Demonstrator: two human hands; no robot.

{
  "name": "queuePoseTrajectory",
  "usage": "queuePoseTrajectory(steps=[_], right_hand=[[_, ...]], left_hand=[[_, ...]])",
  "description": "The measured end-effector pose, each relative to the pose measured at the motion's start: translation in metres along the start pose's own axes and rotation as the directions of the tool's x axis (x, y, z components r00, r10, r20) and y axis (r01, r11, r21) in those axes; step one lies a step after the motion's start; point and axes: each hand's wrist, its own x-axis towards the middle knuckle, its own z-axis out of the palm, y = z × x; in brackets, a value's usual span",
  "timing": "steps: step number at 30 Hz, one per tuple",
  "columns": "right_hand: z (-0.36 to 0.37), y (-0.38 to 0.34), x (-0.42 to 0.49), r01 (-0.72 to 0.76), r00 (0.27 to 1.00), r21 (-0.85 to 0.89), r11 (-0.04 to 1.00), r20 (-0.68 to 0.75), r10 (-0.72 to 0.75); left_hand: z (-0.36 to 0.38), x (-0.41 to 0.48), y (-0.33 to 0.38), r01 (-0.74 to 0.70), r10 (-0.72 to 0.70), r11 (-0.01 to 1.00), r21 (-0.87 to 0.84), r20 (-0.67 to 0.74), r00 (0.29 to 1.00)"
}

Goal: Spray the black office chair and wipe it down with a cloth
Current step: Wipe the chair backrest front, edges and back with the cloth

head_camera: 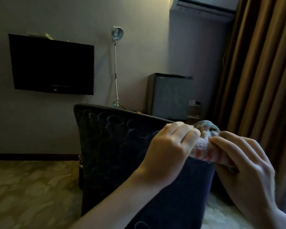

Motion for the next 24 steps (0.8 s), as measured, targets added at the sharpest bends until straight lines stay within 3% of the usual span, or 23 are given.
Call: queuePoseTrajectory(steps=[3,8,12,17,24], right_hand=[[-0.005,0.013,-0.002,0.003,0.999,-0.036,0.999,-0.045,-0.004],[0.003,0.010,0.017,0.079,0.995,-0.017,0.997,-0.057,-0.080],[0.033,0.011,0.017,0.054,0.997,0.020,0.998,-0.058,-0.053],[0.051,0.027,-0.008,0.072,0.987,-0.011,0.997,-0.141,-0.073],[0.073,0.055,-0.054,0.051,0.999,0.016,0.999,0.014,-0.051]], left_hand=[[0.008,0.012,0.008,-0.052,0.052,0.999,0.002,0.003,0.999],[-0.003,0.016,-0.014,-0.016,0.016,1.000,0.008,0.036,0.999],[0.004,0.007,-0.034,-0.018,0.015,0.999,0.049,0.065,0.998],[0.030,-0.009,-0.029,-0.100,0.103,0.988,0.118,-0.019,0.995],[0.070,-0.048,-0.027,-0.158,0.158,0.977,0.142,0.012,0.987]])
